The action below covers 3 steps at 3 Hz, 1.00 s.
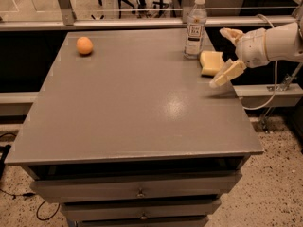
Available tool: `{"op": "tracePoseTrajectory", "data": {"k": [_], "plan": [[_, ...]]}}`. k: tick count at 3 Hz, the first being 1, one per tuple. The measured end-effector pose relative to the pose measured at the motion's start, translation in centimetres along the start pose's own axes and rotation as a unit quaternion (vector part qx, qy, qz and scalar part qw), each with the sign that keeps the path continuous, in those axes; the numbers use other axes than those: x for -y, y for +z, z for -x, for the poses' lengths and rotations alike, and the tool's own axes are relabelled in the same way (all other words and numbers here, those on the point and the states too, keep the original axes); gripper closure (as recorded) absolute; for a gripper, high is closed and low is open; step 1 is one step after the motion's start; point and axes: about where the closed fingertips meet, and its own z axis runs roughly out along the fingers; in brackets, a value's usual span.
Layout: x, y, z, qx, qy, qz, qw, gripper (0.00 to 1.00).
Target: Move sponge near blue plastic bottle
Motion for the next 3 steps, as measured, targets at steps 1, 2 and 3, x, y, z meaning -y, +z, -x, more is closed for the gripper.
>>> {"op": "tracePoseTrajectory", "data": {"k": [1, 2, 3], "plan": [[0.1, -3.8, 1.8, 0.019, 0.013, -0.036, 0.9991, 0.00], [-0.7, -9.1, 3.3, 0.026, 0.029, -0.075, 0.9964, 0.00], [-0.7, -10.0, 3.3, 0.025, 0.030, -0.082, 0.9959, 0.00]]}}
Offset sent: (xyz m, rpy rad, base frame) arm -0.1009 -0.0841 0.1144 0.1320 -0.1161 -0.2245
